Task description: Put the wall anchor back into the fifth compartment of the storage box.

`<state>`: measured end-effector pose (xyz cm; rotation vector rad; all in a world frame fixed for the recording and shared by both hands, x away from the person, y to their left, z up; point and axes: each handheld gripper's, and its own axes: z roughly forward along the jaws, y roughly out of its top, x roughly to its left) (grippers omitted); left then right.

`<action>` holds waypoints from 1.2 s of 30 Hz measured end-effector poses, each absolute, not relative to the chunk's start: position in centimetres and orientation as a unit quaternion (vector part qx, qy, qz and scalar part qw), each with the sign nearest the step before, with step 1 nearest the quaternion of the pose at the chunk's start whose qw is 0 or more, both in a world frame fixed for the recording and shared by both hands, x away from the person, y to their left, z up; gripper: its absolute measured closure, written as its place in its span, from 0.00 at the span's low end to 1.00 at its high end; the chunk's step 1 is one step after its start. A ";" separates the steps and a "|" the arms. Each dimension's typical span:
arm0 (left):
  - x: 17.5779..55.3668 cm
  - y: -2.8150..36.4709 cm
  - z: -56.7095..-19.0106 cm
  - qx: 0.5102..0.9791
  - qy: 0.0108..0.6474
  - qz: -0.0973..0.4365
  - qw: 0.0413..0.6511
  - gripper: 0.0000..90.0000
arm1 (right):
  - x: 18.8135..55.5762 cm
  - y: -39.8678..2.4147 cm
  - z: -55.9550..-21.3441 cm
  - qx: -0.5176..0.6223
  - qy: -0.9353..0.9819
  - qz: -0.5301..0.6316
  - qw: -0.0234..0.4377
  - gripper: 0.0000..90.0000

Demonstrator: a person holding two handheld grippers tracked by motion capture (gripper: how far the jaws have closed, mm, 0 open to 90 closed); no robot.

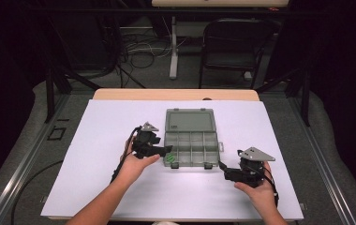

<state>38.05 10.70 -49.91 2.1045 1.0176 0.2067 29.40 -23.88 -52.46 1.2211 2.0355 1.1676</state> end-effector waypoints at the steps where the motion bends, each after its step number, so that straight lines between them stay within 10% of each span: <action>1: 38.1 10.9 -49.8 0.826 0.398 0.079 0.390 0.40 | 29.4 -23.8 -52.4 0.443 0.743 0.433 0.254 0.15; 36: 39.5 11.6 -46.9 0.812 0.395 0.099 0.417 0.40 | 35.1 -21.2 -48.0 0.440 0.770 0.412 0.209 0.25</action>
